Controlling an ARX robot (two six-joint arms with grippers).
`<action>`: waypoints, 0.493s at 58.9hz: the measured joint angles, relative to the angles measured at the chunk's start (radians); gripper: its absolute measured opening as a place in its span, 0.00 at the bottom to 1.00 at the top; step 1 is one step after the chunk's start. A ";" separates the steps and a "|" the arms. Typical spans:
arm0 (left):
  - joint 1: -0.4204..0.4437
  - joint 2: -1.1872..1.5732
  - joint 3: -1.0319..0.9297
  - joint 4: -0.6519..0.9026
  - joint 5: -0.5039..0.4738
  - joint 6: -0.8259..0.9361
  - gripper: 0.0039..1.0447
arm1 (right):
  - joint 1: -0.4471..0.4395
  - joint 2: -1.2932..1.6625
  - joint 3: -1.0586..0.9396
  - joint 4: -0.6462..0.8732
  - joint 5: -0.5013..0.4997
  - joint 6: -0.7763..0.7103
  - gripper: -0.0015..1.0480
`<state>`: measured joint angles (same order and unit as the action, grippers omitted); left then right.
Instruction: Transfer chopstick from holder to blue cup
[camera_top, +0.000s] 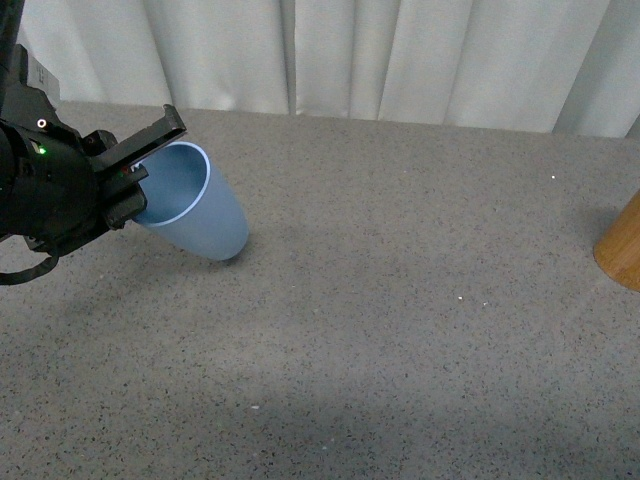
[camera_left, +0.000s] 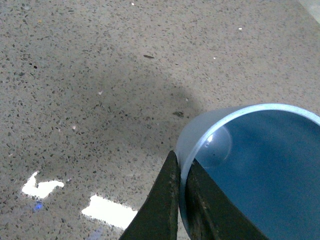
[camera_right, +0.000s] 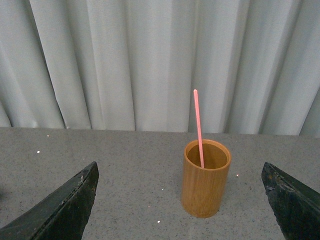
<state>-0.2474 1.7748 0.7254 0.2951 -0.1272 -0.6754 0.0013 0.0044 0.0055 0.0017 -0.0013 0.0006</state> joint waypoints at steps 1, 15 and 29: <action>-0.003 -0.009 -0.006 0.000 0.003 0.002 0.03 | 0.000 0.000 0.000 0.000 0.000 0.000 0.91; -0.079 -0.126 -0.048 -0.039 0.075 0.017 0.03 | 0.000 0.000 0.000 0.000 0.000 0.000 0.91; -0.205 -0.117 -0.045 -0.053 0.069 -0.011 0.03 | 0.000 0.000 0.000 0.000 0.000 0.000 0.91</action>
<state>-0.4526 1.6573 0.6807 0.2424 -0.0582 -0.6861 0.0013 0.0044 0.0055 0.0013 -0.0017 0.0006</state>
